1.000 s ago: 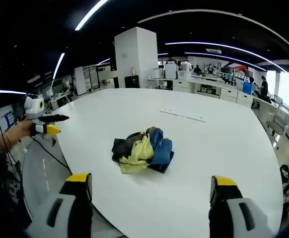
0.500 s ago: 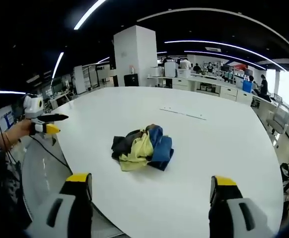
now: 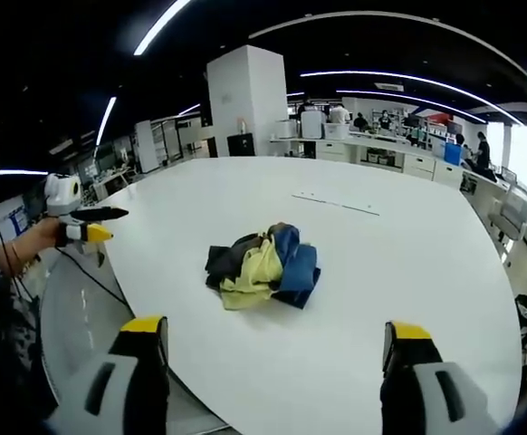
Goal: Fold the garment on the visible template until the final outline fits inside the template.
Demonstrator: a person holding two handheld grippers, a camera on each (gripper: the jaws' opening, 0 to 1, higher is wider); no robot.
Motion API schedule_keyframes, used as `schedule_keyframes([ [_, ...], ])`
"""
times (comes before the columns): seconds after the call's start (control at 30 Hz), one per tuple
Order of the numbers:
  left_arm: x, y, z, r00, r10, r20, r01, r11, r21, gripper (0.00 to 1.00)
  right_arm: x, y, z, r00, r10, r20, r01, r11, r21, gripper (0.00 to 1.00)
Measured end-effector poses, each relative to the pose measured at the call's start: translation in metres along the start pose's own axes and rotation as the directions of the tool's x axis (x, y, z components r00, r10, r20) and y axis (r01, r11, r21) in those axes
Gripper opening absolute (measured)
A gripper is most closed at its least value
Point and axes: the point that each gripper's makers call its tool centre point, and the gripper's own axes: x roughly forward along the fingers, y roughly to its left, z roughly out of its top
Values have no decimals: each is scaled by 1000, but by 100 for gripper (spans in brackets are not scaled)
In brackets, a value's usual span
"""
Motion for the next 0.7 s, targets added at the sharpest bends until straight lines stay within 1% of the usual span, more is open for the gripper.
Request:
schedule_keyframes([
  [0.17,6,-4,-1,1000,-14,-6,14,1000,4,91,3,0,1,1000,2,9,-2,1000,-6,98],
  [0.27,10,-7,1,1000,-23,-2,23,1000,21,88,6,-1,6,999,-3,46,3,1000,-5,92],
  [0.33,15,-10,3,999,-36,8,36,999,30,86,9,-2,10,997,6,74,-5,1000,-6,85],
  [0.4,20,-14,6,998,-57,20,57,998,21,83,12,-3,12,996,13,86,-13,1000,-5,78],
  [0.47,26,-19,8,996,-86,33,86,996,9,79,18,-4,16,995,22,97,-22,1000,-2,74],
  [0.53,33,-23,10,994,-102,47,101,995,14,75,24,-5,20,993,28,116,-28,1000,0,70],
  [0.57,36,-24,10,993,-110,51,109,994,11,73,26,-6,21,992,30,120,-30,1000,2,65],
  [0.63,42,-35,12,988,-138,63,139,990,-4,70,33,-7,23,991,36,125,-37,999,10,59],
  [0.67,45,-38,13,986,-149,70,150,989,-9,68,35,-7,24,991,41,126,-43,999,13,57],
  [0.7,50,-43,13,982,-172,79,174,985,-18,67,40,-6,24,991,49,127,-52,998,21,56],
])
